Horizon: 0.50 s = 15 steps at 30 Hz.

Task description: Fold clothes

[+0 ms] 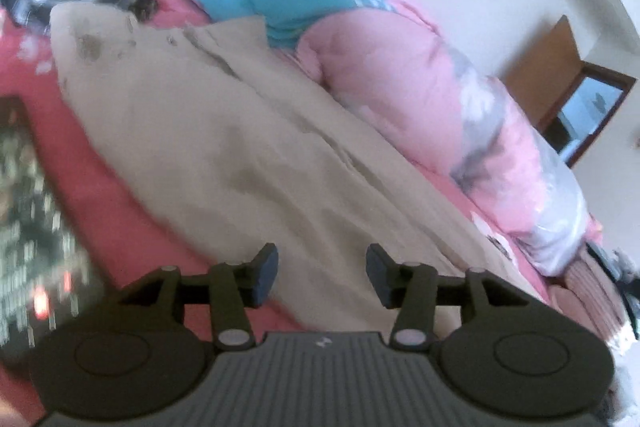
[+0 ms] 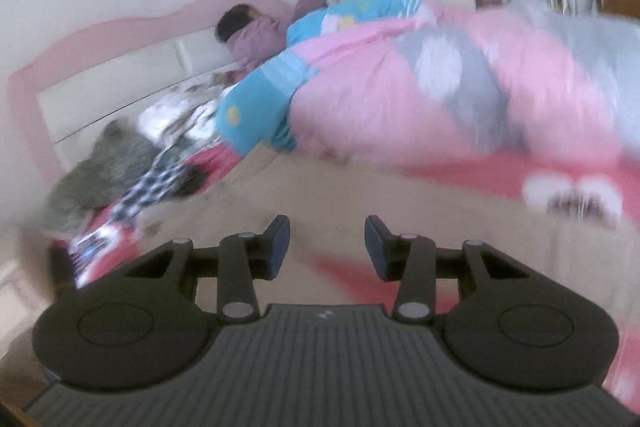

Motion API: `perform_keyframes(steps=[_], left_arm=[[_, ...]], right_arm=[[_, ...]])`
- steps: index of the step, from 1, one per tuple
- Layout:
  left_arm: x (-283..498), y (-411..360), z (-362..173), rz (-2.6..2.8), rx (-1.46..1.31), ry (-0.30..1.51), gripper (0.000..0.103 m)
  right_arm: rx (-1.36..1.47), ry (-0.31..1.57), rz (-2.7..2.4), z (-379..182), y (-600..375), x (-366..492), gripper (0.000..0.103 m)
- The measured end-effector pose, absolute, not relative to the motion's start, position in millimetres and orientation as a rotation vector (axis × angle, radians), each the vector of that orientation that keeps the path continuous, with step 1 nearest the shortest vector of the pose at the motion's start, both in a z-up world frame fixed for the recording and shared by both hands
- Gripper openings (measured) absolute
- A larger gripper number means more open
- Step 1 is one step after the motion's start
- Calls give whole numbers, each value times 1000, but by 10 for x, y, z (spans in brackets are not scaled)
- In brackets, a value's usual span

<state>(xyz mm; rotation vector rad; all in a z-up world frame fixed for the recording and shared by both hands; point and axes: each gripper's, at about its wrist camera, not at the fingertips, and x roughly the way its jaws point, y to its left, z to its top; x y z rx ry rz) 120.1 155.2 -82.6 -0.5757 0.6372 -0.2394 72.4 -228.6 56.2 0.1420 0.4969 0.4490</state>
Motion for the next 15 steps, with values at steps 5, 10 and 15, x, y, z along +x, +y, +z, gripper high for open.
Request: perform_keyframes(steps=[5,10,15], left_arm=[[1009,1453,-971,-250,-595,676,50],[944,1467,-997,-216,-638,667,50],[1079,1495,-997,-185,-651,658,50]], right_arm=[[-139,520,560,-12,-1629,251,41],[-434,485,636,-364,-963,333,41],[-686,402,694,-596,-555,431,42]])
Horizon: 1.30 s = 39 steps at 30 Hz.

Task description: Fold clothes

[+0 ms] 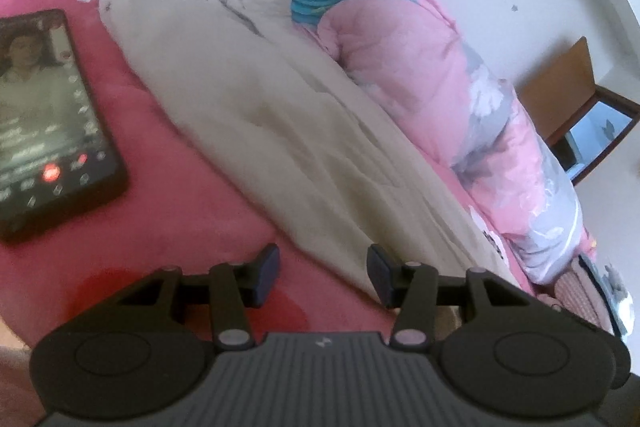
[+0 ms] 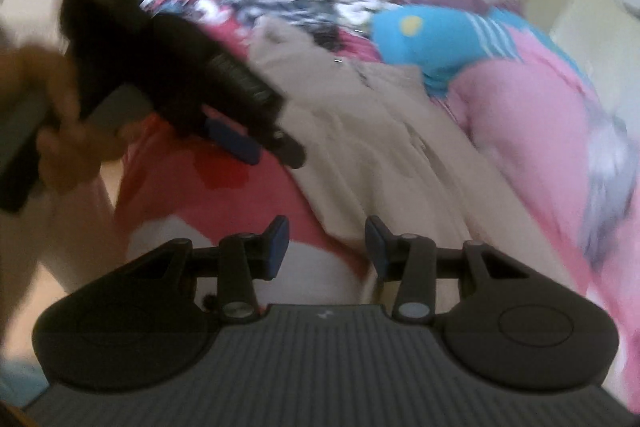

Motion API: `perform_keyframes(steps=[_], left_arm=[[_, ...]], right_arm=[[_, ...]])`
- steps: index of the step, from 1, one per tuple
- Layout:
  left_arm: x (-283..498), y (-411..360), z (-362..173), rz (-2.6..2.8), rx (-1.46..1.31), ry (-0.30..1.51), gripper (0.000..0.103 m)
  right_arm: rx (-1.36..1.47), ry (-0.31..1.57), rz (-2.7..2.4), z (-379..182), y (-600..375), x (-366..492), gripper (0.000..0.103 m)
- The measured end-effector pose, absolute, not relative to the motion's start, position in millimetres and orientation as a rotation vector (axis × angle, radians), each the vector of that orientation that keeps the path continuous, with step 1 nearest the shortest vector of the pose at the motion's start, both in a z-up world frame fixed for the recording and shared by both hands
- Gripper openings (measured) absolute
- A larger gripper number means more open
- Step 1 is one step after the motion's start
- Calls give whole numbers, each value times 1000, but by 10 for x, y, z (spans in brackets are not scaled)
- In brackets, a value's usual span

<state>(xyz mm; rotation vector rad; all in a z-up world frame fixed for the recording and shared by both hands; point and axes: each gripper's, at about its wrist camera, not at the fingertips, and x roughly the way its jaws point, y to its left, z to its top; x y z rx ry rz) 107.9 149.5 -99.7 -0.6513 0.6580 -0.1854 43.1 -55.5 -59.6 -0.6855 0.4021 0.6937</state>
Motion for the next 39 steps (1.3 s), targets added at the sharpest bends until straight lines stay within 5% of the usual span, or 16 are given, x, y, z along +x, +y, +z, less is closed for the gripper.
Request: perform_keyframes(steps=[3,7,9,11,14,23,30,34,39], left_arm=[[1213,1481,-997,-159,-629,646,40],[1312,1480,-1061,-115,-614,636,14],[1318,1465,-1079,-106,-601,625,10],[1297,1448,-1068,-102,-586,610,7],[1214,1480,-1002,-106,-594,597,5],[940,1626,-836,-94,-560,596,5],[876,1663,-910,-105,-548,623,6],[769,1684,-887,-126,-547,589,17],[677,1643,-824,-131,-532,533,18]], right_arm=[[-774,386,722,-722,-416,544,42],[-830,397,723,-863,-322,742,39],[-798,410,728,-884,-303,838,33],[-768,417,723,-892,-284,904,15],[-691,437,726,-845,-321,976,2],[-301,528,864,-435,-606,912,0],[-381,645,879,-798,-467,832,0],[-347,631,885,-670,-537,713,2],[-291,548,810,-380,-766,668,2]])
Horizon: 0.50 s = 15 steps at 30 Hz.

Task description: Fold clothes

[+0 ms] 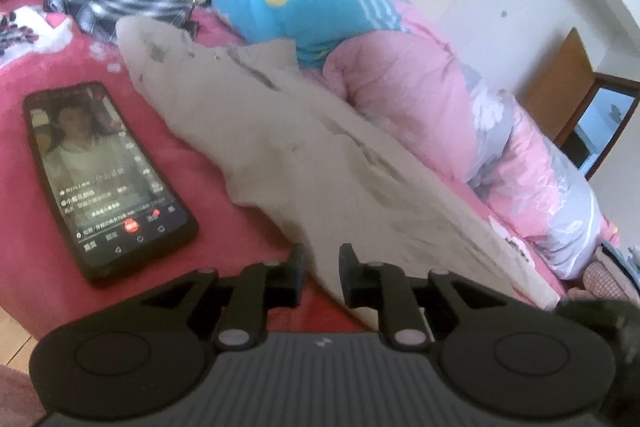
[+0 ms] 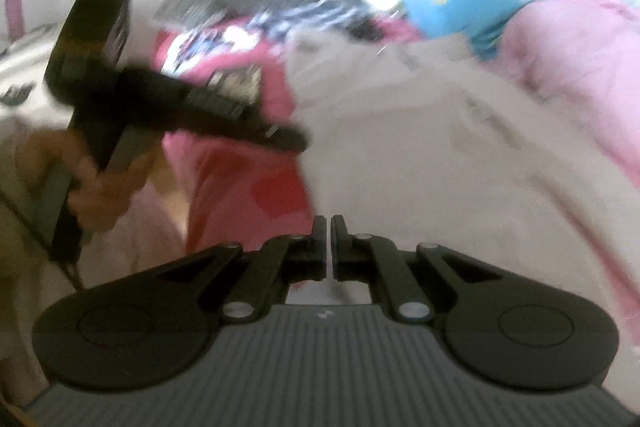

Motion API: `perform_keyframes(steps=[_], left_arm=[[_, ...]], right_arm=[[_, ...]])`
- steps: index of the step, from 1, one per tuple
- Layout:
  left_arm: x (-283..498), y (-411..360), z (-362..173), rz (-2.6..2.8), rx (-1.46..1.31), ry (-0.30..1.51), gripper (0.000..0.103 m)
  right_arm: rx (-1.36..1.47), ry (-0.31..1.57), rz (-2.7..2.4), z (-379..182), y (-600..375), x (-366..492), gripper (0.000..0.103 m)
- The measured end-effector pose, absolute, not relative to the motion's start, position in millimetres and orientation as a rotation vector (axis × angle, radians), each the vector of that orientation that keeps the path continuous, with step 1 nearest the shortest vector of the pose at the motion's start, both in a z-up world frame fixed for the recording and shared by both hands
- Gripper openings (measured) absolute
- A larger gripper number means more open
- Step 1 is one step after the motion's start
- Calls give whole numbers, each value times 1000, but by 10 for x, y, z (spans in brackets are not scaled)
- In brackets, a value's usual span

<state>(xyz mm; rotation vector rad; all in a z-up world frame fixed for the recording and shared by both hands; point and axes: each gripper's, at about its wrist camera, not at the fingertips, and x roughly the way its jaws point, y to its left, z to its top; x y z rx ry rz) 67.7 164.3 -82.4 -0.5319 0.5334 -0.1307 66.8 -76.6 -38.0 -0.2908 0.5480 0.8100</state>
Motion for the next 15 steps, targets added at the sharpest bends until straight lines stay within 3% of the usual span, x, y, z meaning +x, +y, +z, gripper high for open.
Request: perform_keyframes(steps=[4,6,8,10,15], left_arm=[[740,1570,-836,-134,-536,542,20],[797,1530,-907,-131,-546,571,20],[820,1524,-989,-140,-580,589,20],[809,1543,-1041,-149,-611,588,19],[793,1663,-1149,-170,-716,580,19]], right_arm=[[-130,493,794,26,-928,963,6],[-96,484,825,219,-825,1139,14],[-126,478,906,373,-533,1311,32],[-204,483,983,425,-153,1451,44],[-481,521,1092,247,1041,1769,49]])
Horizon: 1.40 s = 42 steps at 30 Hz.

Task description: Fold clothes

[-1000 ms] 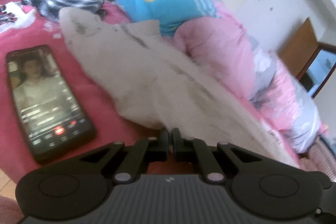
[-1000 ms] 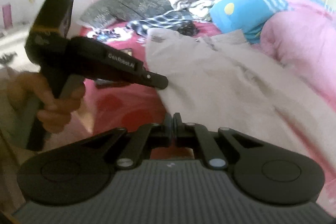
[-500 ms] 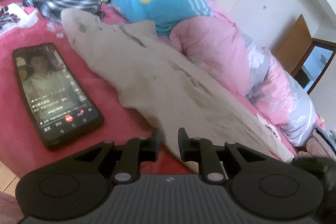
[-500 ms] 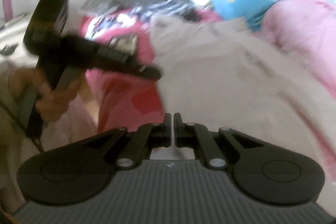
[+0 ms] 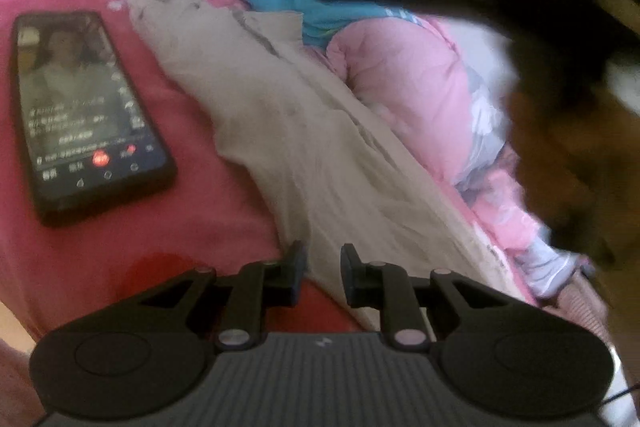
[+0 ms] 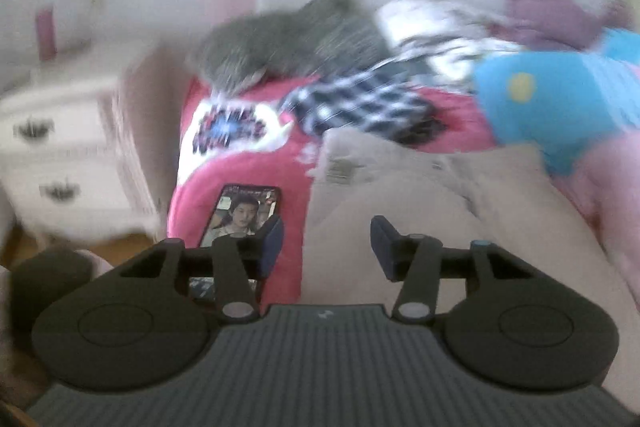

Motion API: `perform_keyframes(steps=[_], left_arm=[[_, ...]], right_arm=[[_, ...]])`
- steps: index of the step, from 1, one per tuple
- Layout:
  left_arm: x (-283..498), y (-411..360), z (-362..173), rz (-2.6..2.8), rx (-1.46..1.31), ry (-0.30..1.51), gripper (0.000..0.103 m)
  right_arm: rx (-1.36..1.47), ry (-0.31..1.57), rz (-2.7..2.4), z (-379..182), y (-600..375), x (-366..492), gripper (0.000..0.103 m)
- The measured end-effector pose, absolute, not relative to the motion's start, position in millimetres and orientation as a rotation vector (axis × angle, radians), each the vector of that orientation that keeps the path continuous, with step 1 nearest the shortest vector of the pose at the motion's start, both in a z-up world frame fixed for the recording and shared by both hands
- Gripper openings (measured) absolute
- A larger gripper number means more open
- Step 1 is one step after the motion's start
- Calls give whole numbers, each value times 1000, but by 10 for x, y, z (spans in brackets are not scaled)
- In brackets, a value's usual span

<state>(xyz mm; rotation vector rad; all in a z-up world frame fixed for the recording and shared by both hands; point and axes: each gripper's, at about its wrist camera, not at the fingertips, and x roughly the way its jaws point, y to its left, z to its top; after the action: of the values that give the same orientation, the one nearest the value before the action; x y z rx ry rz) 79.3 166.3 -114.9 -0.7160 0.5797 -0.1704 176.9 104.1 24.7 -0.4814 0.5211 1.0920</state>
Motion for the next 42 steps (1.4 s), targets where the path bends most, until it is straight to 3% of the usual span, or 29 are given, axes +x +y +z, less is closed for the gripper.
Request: perform_keyframes(steps=[5,9,10,11,14,20,24,26,30,34,42], left_arm=[[804,1790,-1253,-189,-813,583,11],[805,1840,-1298,-205,-847,584,10],[804,1846,-1306,-209,-851,584,10],[801,1850,-1311,-212,-852,583,10],[794,1857,-1323,-221,-853,580,10],[801,1830,-1335,-219,-842,575,10],[792,1801,-1340,-212,-825,572,10],[786,1789,-1341,-209,-819,570,10],[766,1752,-1345,-206,-811,561,10],[719,1705,-1344,-210,-797,535,15],[513,1693,-1305,-183,-748,467,23]], right_arm=[[-602,537,1099,-88,2004,2126,56],[-645,578,1080,-410,2509,2334,57],[-667,591,1061,-498,2581,2378,55],[-688,605,1038,-590,2635,2421,45],[-604,611,1035,-609,2550,2524,8],[-256,574,1120,-307,2214,2755,7],[-254,616,1143,-529,2338,2806,7],[-301,653,1135,-694,2449,2791,9],[-267,701,1141,-582,2408,2825,26],[-187,609,1096,-27,1897,2767,51],[68,445,831,829,-217,2207,53]])
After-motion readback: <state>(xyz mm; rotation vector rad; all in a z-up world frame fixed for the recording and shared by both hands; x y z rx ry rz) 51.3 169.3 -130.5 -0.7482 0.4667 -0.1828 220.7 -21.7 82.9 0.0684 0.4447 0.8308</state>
